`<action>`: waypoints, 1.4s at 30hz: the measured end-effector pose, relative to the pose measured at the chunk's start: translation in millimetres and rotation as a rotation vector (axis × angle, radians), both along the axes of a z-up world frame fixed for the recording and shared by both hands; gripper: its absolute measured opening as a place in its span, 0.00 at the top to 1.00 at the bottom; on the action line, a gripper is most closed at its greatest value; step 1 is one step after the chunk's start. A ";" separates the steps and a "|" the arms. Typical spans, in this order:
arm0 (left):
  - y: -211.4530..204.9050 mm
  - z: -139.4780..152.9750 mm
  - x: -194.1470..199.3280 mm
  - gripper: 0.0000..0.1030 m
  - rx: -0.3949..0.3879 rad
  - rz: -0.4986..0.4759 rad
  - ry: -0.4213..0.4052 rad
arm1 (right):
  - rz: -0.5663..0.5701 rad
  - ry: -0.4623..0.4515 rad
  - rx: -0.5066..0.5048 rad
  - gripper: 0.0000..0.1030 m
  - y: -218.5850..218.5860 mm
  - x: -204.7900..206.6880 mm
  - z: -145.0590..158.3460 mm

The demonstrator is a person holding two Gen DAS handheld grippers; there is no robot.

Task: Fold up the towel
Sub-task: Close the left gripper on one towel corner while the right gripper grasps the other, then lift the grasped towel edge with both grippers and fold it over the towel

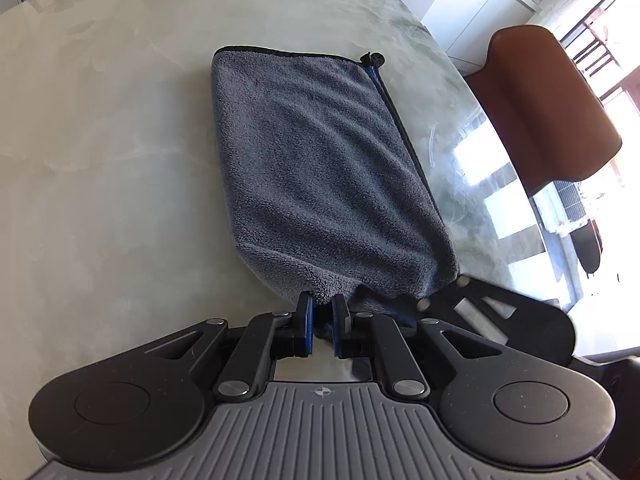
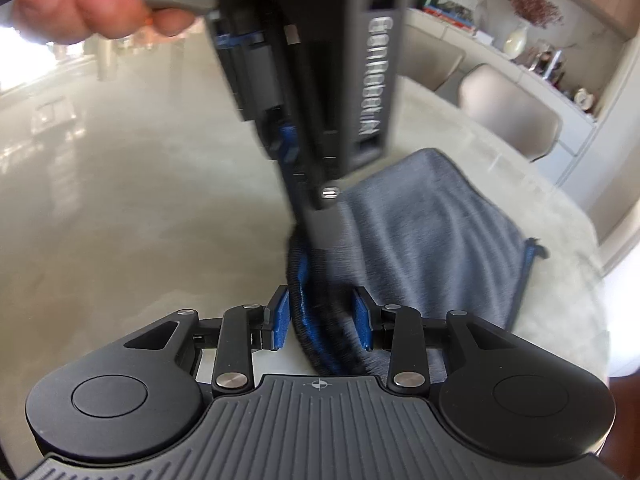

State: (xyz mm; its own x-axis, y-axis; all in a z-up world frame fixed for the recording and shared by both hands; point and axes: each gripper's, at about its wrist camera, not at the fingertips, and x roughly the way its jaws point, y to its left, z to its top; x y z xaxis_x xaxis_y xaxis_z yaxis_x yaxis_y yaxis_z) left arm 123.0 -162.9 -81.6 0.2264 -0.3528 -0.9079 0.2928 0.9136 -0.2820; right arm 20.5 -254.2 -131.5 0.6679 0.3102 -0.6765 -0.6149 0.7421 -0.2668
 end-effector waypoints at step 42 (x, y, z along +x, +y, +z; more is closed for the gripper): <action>-33.0 7.9 -2.6 0.92 0.156 -0.606 -0.379 | -0.029 0.242 0.261 0.72 -79.0 33.0 43.0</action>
State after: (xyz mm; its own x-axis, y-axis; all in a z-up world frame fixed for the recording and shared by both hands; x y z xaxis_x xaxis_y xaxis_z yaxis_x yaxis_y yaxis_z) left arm 120.4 -195.9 -73.8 0.3409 -0.3890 -0.8558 0.8115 0.5814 0.0590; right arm 53.5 -333.2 -88.5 0.5093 0.4771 -0.7162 -0.6149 0.7840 0.0850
